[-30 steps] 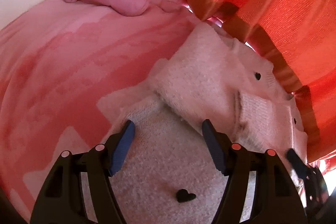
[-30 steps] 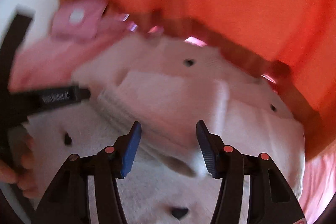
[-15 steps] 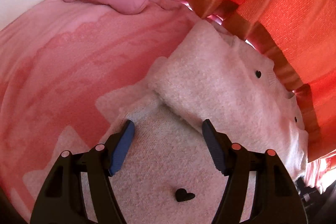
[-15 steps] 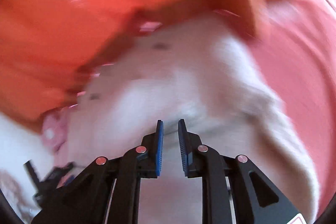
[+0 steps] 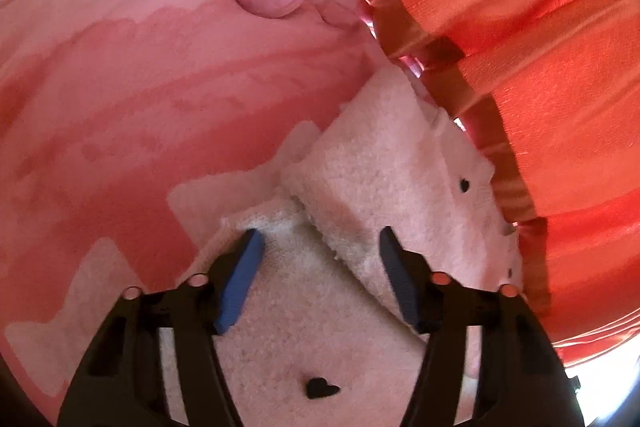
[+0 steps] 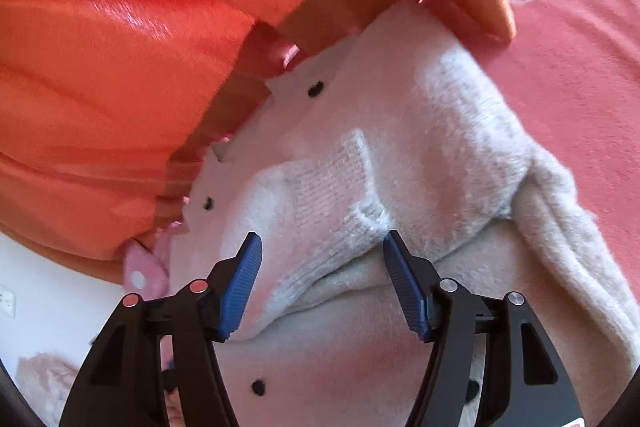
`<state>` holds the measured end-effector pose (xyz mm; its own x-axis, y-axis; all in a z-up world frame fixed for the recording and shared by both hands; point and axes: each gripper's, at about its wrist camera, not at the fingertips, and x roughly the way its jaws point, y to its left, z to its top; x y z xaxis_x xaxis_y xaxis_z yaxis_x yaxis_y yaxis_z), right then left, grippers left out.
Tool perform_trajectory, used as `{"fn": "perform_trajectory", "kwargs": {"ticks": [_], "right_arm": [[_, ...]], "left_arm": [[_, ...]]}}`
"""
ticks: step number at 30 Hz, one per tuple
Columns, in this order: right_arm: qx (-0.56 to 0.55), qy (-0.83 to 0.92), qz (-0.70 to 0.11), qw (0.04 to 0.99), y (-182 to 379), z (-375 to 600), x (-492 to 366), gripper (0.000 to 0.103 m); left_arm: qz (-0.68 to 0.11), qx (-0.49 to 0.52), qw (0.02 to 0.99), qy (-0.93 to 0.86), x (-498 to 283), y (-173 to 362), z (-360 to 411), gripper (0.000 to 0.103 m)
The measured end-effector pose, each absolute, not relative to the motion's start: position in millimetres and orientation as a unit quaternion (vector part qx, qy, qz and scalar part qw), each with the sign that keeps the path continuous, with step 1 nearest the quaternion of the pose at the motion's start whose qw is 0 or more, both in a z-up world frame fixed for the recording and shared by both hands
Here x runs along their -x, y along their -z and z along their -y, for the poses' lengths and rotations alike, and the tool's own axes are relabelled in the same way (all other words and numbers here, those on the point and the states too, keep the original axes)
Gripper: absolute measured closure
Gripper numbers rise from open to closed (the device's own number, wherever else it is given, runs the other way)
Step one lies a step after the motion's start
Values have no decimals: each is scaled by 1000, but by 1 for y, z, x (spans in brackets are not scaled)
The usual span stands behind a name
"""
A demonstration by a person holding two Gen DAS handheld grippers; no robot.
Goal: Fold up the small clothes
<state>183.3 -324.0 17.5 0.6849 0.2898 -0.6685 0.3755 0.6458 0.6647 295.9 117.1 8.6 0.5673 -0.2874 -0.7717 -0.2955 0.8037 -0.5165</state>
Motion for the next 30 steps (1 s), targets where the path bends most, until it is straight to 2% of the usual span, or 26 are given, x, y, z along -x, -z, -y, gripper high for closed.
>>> {"fn": "perform_trajectory", "kwargs": {"ticks": [1,2,3,6,8,9,12,14,15,18,21,22,24,25,26,29,30], "right_arm": [[-400,34,-400,824,-19,320,-189,73],[-376,33,-408,831,-25,314,-198,93],[-370,26,-395,841,-38,311,-200,93],[-298,-41,-297,906,-116,288,-198,94],[-261,-63,-235,934,-146,284,-186,95],[-250,-48,-231,939,-143,288,-186,95],[-238,66,-344,906,-73,318,-214,95],[-310,96,-404,855,-18,344,-218,95],[-343,82,-392,850,-14,350,-215,95],[-336,48,-340,877,-53,344,-216,95],[-304,59,-354,883,-50,330,-225,94],[-298,77,-385,870,-34,329,-231,93],[-322,88,-412,848,-10,334,-233,93],[-340,86,-398,848,-10,337,-228,94],[-348,83,-399,844,-13,338,-228,87],[-360,71,-388,846,-25,340,-228,75],[-355,68,-387,848,-26,336,-230,74]], "left_arm": [[-466,308,830,-5,-296,-8,-117,63],[-465,307,830,-4,-297,-8,-118,82],[-462,319,828,9,-298,-8,-121,98],[-448,328,832,7,-296,-13,-126,98],[-445,315,838,-3,-296,-15,-127,99],[-447,312,838,-6,-296,-13,-126,99],[-463,305,832,-17,-297,-5,-124,103],[-472,304,827,-14,-297,1,-122,103],[-472,299,829,-15,-297,0,-121,103],[-473,284,834,-20,-298,-2,-117,103],[-466,285,838,-7,-297,-8,-114,103],[-460,291,839,2,-296,-11,-113,102],[-452,313,835,16,-296,-13,-113,81],[-450,324,832,21,-296,-12,-115,75],[-449,335,828,25,-296,-11,-116,68],[-451,353,819,33,-302,-5,-116,66],[-451,353,819,35,-305,-3,-115,66]]}}
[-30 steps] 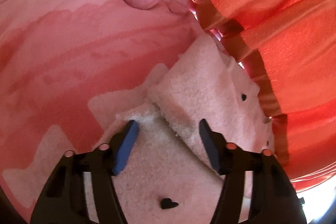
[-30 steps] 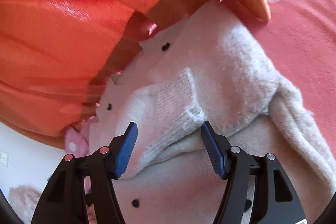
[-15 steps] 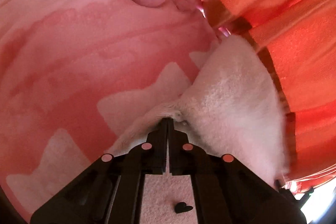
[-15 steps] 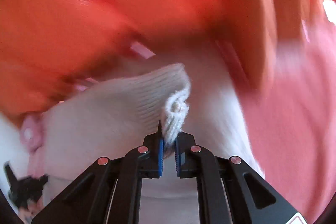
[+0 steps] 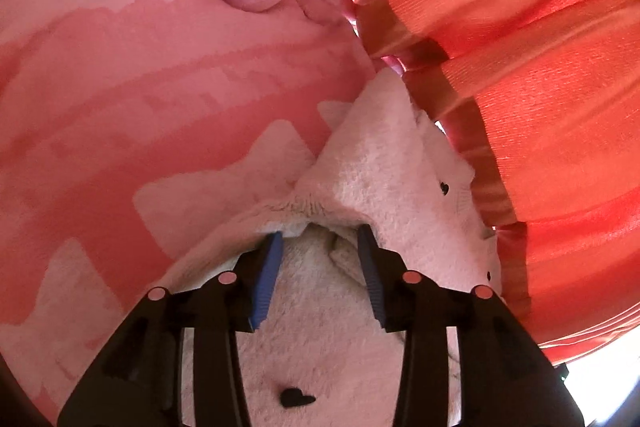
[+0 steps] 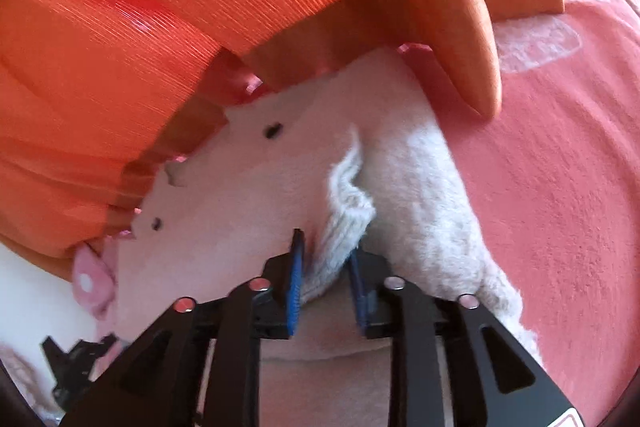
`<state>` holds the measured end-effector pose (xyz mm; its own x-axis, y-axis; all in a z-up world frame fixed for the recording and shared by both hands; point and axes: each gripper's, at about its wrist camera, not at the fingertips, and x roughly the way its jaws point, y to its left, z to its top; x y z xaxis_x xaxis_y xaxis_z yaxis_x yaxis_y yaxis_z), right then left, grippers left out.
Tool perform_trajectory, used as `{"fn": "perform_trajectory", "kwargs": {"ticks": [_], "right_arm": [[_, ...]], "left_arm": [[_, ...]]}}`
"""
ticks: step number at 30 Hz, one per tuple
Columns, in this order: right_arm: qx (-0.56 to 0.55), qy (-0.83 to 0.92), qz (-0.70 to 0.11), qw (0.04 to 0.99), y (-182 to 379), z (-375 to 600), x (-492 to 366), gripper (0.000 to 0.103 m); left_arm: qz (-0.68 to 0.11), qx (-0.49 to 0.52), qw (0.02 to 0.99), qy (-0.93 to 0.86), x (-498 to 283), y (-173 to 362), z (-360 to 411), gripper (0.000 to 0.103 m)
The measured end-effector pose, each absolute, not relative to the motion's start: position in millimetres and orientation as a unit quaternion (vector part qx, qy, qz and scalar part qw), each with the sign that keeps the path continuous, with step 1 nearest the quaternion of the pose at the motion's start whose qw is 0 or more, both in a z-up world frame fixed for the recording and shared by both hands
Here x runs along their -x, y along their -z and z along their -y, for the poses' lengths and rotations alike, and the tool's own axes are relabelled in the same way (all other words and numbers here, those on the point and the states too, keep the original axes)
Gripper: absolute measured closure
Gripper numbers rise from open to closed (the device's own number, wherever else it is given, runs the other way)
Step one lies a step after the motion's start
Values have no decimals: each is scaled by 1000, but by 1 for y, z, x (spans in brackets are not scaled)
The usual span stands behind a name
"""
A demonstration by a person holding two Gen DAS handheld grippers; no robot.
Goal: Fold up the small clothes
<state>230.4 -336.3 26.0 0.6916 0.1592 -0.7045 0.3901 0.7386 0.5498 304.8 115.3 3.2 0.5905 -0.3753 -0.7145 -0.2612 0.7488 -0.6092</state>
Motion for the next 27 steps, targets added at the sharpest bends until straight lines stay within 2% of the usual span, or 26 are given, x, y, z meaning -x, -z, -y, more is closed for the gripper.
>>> {"fn": "perform_trajectory", "kwargs": {"ticks": [1,3,5,9,12,13,15,17,18,19,20,21,23,26,27], "right_arm": [[-348,67,-388,851,-26,331,-227,75],[-333,62,-391,856,-26,321,-230,92],[-334,43,-365,868,-47,320,-220,93],[-287,31,-320,902,-75,311,-214,93],[-291,89,-404,863,-20,324,-229,93],[-331,81,-389,856,-3,334,-222,99],[-347,79,-401,844,-8,339,-222,97],[-331,102,-397,850,-32,334,-213,83],[-321,111,-391,855,-43,331,-203,81],[-310,114,-392,859,-56,327,-190,78],[-304,116,-398,858,-64,323,-176,72],[-301,116,-401,857,-70,322,-160,69],[-302,115,-411,852,-74,323,-118,47],[-306,87,-461,828,-57,324,-52,42],[-304,75,-490,814,-46,321,-35,42]], "left_arm": [[-451,349,821,36,-307,-1,-115,66],[-452,334,827,32,-309,1,-114,71],[-455,314,833,6,-308,-1,-115,99],[-461,306,833,-9,-307,0,-118,99],[-464,277,842,-15,-307,-1,-111,99],[-465,269,844,-16,-307,-2,-109,99],[-468,249,848,-17,-307,-5,-106,98],[-472,235,849,-17,-304,-9,-103,97],[-474,227,851,-17,-298,-14,-102,97],[-474,217,853,-13,-290,-20,-101,94],[-476,206,855,-11,-281,-26,-101,80],[-480,199,854,-9,-273,-30,-102,56],[-479,184,858,10,-248,-44,-109,36],[-472,148,869,19,-191,-53,-130,17],[-480,132,867,20,-169,-49,-143,16]]}}
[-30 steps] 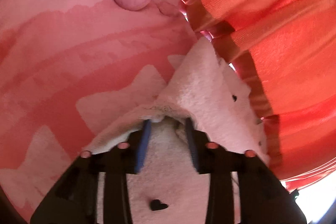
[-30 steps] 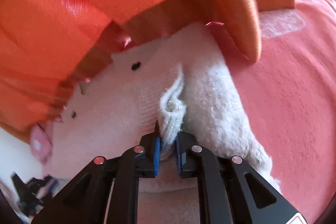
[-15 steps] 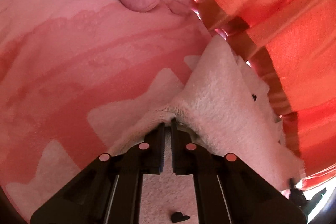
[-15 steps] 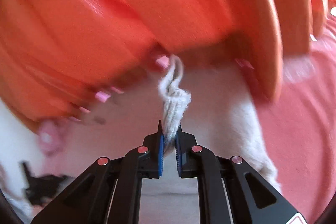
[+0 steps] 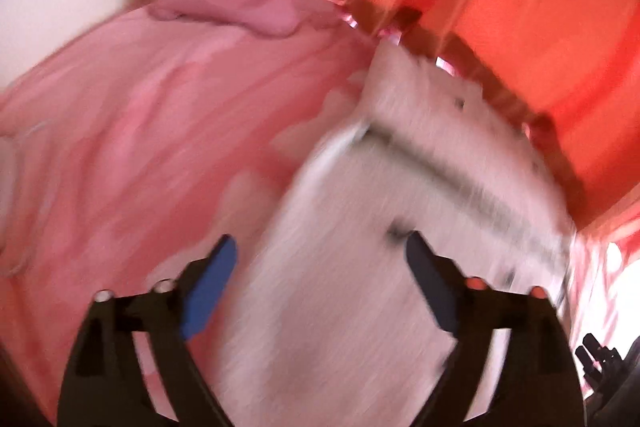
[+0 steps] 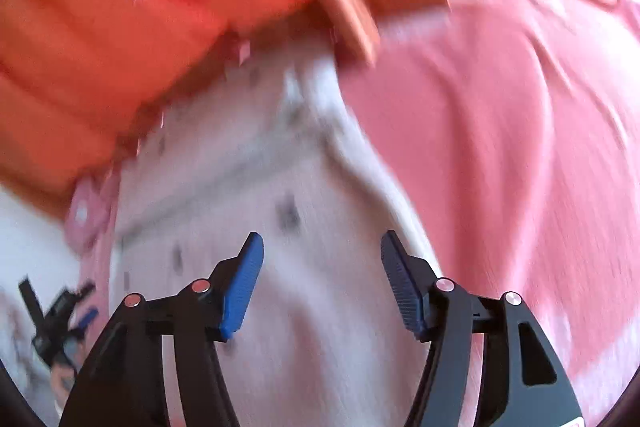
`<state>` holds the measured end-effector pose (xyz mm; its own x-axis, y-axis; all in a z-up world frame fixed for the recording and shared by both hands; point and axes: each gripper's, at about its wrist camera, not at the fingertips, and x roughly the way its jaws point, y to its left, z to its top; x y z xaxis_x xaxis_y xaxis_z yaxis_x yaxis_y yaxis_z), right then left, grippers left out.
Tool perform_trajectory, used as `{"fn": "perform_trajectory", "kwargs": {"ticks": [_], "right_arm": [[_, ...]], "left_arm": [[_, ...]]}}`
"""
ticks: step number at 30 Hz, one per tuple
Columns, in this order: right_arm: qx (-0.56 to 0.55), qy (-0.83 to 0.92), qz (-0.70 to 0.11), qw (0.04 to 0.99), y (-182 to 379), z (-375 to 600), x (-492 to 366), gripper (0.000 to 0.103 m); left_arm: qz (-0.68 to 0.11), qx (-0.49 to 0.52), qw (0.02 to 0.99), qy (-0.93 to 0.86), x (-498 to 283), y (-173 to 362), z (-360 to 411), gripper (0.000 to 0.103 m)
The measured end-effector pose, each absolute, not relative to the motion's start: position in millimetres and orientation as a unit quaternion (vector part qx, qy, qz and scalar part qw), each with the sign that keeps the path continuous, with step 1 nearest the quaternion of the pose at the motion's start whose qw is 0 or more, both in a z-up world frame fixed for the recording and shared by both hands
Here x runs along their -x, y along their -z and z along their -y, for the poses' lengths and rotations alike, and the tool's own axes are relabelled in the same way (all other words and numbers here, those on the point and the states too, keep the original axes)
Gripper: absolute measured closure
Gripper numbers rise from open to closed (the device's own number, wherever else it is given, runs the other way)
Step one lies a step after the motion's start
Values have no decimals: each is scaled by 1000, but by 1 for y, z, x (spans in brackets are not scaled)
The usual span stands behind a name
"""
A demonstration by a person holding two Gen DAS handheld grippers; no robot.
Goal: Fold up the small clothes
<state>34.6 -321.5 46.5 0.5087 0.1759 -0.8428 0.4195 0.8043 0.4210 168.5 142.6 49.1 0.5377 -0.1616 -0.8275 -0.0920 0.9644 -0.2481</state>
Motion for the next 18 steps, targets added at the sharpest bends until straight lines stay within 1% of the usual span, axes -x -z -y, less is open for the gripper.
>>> {"fn": "perform_trajectory", "kwargs": {"ticks": [2,3,5,6,8,10,13,15,18], "right_arm": [[-304,63,-537,784,-30,316,-11,42],[-307,51,-551,774,-24,312,-4,42],[-301,30,-562,770,-19,303,6,43],[-294,28,-566,770,-22,300,6,43],[-297,20,-576,761,-21,294,1,38],[-301,43,-578,758,-23,291,-2,38],[-286,70,-553,780,-39,284,10,38],[-290,99,-538,785,-45,286,21,38],[-318,109,-541,771,-36,292,22,38]], "left_arm": [[-504,121,855,17,-149,-39,-155,16],[-528,124,840,18,-139,-27,-163,16],[-564,152,811,25,-127,-12,-176,16],[-562,172,808,34,-121,-15,-182,16],[-567,192,800,41,-113,-19,-185,15],[-586,202,783,57,-105,-15,-180,15],[-586,161,793,55,-90,-17,-167,15],[-579,157,798,55,-83,-22,-165,15],[-574,149,804,40,-77,-19,-164,15]]}}
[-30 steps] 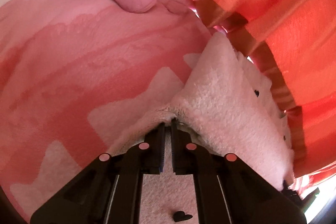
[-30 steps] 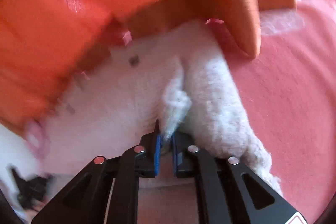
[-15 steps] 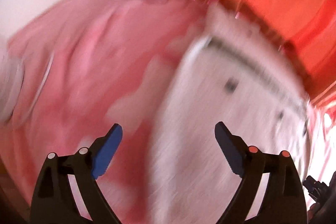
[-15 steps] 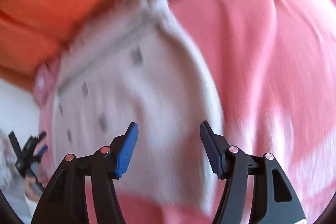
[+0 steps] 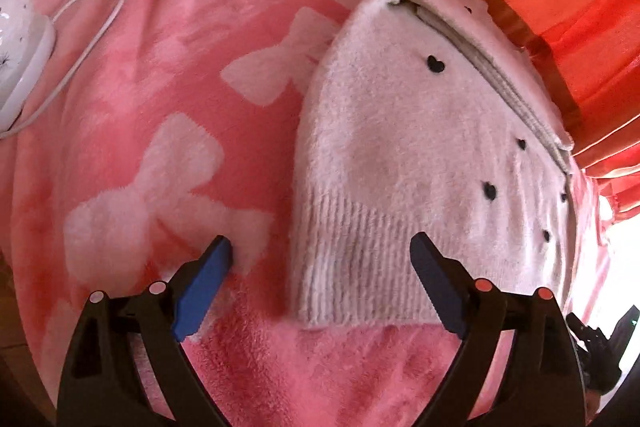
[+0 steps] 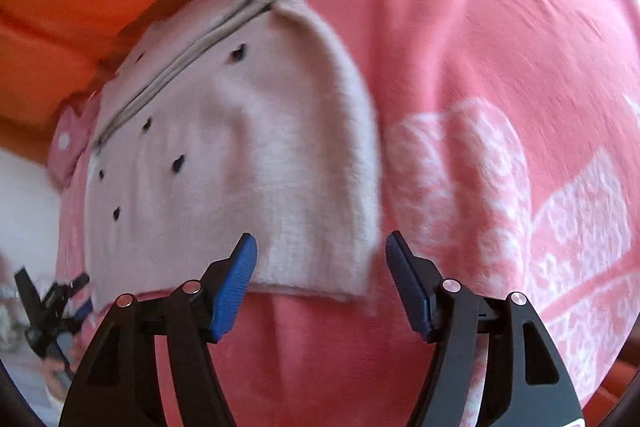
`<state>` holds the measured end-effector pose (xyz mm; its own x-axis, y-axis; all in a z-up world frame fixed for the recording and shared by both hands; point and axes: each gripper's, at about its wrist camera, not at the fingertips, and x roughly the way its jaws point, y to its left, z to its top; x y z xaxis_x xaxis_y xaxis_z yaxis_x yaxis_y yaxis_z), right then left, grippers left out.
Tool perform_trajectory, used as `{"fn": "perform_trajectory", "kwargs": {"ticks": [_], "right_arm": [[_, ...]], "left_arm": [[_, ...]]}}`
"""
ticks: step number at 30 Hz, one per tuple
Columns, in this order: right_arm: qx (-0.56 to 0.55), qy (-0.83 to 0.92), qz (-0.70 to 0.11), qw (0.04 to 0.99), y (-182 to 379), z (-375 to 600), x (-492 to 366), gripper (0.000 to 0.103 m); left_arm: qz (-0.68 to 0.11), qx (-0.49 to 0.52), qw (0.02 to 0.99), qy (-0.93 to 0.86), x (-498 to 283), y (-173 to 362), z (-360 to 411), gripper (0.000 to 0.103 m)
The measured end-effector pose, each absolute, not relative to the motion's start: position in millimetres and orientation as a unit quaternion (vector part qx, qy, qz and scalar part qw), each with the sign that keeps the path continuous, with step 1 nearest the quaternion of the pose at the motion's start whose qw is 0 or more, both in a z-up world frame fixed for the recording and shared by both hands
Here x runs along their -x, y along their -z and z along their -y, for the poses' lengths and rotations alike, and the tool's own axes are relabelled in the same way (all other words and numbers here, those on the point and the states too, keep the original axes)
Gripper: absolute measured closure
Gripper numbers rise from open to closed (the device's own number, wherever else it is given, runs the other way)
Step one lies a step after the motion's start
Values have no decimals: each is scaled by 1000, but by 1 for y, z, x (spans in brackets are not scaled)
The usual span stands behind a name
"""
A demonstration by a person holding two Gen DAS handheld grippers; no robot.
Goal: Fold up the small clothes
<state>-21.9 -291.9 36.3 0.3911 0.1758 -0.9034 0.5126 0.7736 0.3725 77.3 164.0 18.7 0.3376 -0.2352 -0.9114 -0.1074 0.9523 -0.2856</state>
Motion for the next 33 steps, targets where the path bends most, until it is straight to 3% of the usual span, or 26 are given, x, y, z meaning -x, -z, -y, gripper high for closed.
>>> {"fn": "perform_trajectory", "kwargs": {"ticks": [9,13,18,20,21,22,24,25,26,28,29,33], "right_arm": [[-330,51,-576,746,-16,294,10,35],[-328,38,-573,750,-16,293,7,29],[-331,35,-567,754,-15,290,5,29],[-332,35,-563,756,-15,291,4,34],[-330,35,-562,757,-14,295,6,39],[-327,36,-563,758,-14,296,7,50],[-325,26,-565,758,-13,294,6,71],[-323,20,-565,759,-13,292,6,86],[-318,22,-563,763,-14,291,6,90],[-306,28,-556,772,-18,289,7,94],[-300,34,-547,781,-22,289,8,95],[-273,34,-490,827,-53,283,29,96]], "left_arm": [[-540,87,837,6,-75,-9,-134,5],[-525,56,849,-6,-71,-7,-123,5],[-521,62,851,-4,-70,-8,-123,5],[-520,71,851,6,-68,-9,-123,5],[-518,81,851,19,-66,-12,-124,8],[-516,88,852,27,-65,-12,-123,11],[-507,123,851,62,-63,-16,-127,38],[-511,145,844,77,-63,-16,-130,41],[-511,154,842,75,-62,-15,-131,46],[-516,175,835,74,-65,-13,-137,69],[-522,184,829,77,-67,-12,-140,88],[-533,260,797,113,-58,-19,-159,96]]}}
